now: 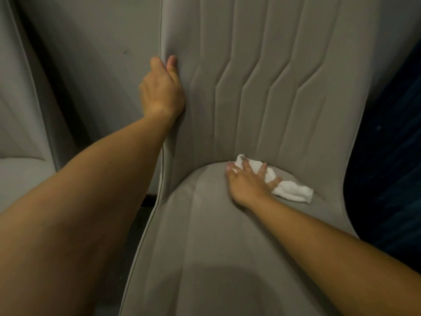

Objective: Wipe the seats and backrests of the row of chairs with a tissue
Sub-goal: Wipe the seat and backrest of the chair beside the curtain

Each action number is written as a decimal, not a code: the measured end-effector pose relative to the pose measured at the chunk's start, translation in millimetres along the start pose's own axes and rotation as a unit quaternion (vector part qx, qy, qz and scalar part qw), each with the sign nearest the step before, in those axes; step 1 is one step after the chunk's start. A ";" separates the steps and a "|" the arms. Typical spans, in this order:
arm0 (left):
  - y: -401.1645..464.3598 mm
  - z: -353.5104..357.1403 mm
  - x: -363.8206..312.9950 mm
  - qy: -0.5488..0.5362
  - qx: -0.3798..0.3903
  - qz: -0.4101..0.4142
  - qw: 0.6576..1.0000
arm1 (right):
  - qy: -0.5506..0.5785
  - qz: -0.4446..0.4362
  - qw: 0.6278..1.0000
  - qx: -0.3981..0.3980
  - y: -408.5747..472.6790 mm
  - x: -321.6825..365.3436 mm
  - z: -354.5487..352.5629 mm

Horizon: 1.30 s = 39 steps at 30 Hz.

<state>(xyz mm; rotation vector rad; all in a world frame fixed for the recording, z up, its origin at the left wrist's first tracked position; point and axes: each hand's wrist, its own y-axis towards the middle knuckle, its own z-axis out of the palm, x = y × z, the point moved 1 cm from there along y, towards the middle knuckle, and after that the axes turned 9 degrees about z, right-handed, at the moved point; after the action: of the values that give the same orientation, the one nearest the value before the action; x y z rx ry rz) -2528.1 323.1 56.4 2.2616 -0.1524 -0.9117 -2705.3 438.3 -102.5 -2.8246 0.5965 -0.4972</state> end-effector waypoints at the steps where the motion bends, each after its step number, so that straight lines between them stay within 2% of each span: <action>1: 0.1 0.8 0.5 0.002 -0.001 0.003 1.000 | 0.011 0.000 1.000 0.011 -2.1 12.5 0.2; 3: 0.2 1.9 0.7 0.002 -0.001 0.006 1.000 | 0.029 -0.020 0.999 0.012 -7.9 39.0 -4.0; 5: 0.9 2.2 0.7 -0.002 -0.001 0.004 1.000 | 0.156 -0.014 0.988 0.002 -21.7 66.4 -10.0; 7: 1.0 1.3 0.9 -0.006 -0.004 0.002 1.000 | 0.378 0.069 0.923 0.011 -34.3 95.3 -8.5; 9: 1.0 0.8 1.6 -0.008 -0.006 0.006 1.000 | 0.564 0.167 0.808 0.025 -43.2 119.7 2.6; 10: 0.8 1.2 1.7 -0.008 -0.005 0.009 1.000 | 0.633 0.183 0.752 0.038 -46.9 130.9 7.8; 11: 0.8 2.0 1.7 -0.009 -0.005 0.012 1.000 | 0.680 0.171 0.712 0.039 -51.5 143.1 9.2; 12: 0.6 2.6 1.8 -0.010 -0.005 0.013 1.000 | 0.710 0.153 0.686 0.027 -55.6 152.4 8.8; 15: 1.4 4.0 3.1 -0.014 -0.006 0.014 1.000 | 0.750 0.105 0.652 -0.037 -62.8 168.5 7.2; 16: 2.3 4.3 3.9 -0.014 -0.006 0.014 1.000 | 0.742 0.051 0.665 -0.067 -67.2 172.5 7.1; 19: 3.5 6.1 5.0 -0.016 -0.005 0.016 1.000 | 0.625 -0.144 0.753 -0.145 -72.0 174.5 10.7; 21: 3.7 6.8 5.7 -0.018 -0.001 0.021 1.000 | 0.493 -0.192 0.833 -0.159 -58.3 161.9 16.4; 23: 5.6 5.8 7.3 -0.024 0.007 0.031 0.999 | 0.283 -0.217 0.917 -0.178 -49.3 137.7 29.1; 25: 8.5 3.4 10.4 -0.026 0.021 0.042 0.999 | 0.126 -0.232 0.952 -0.155 -42.7 115.0 44.2; 28: 7.0 2.0 8.9 -0.014 0.025 0.043 0.999 | 0.056 -0.235 0.965 -0.102 -43.4 103.6 49.0; 35: 3.8 -0.3 2.4 0.004 0.018 0.033 0.999 | 0.079 -0.219 0.972 -0.033 -72.1 85.6 51.8; 39: 2.5 -0.6 0.8 0.005 0.015 0.027 1.000 | -0.053 -0.308 0.949 -0.051 -68.6 75.2 23.5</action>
<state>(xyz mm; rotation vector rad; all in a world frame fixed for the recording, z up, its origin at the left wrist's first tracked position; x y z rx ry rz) -2526.8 321.2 57.9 2.2788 -0.2226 -0.8761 -2607.7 471.0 -84.4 -3.0781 -0.3115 -0.4097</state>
